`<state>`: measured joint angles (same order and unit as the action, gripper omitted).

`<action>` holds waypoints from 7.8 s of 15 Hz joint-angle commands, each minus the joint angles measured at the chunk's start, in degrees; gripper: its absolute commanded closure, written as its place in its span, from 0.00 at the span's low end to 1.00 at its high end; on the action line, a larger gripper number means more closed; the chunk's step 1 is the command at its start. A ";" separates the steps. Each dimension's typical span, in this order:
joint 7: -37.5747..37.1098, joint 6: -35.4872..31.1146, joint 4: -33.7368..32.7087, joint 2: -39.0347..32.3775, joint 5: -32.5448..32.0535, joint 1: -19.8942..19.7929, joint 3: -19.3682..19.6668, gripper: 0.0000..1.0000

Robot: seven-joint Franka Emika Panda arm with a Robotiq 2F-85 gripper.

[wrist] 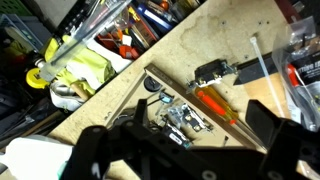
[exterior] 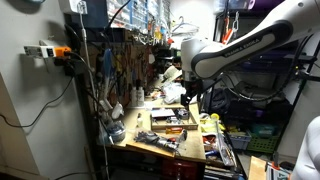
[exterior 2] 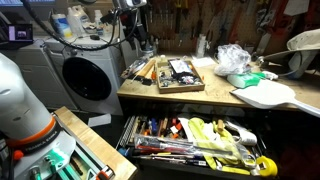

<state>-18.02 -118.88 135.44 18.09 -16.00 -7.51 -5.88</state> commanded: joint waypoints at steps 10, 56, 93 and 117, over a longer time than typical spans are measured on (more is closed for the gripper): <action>-2.34 -3.90 -26.39 -26.01 8.22 7.24 1.39 0.00; -7.42 -16.24 -52.91 -58.17 11.28 13.04 9.44 0.42; 1.57 -26.22 -25.06 -40.59 15.65 5.66 11.58 0.90; -1.07 -25.95 -33.73 -47.78 17.64 5.32 13.47 0.33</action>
<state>-20.59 -146.56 102.02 -29.29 1.26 -2.24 7.75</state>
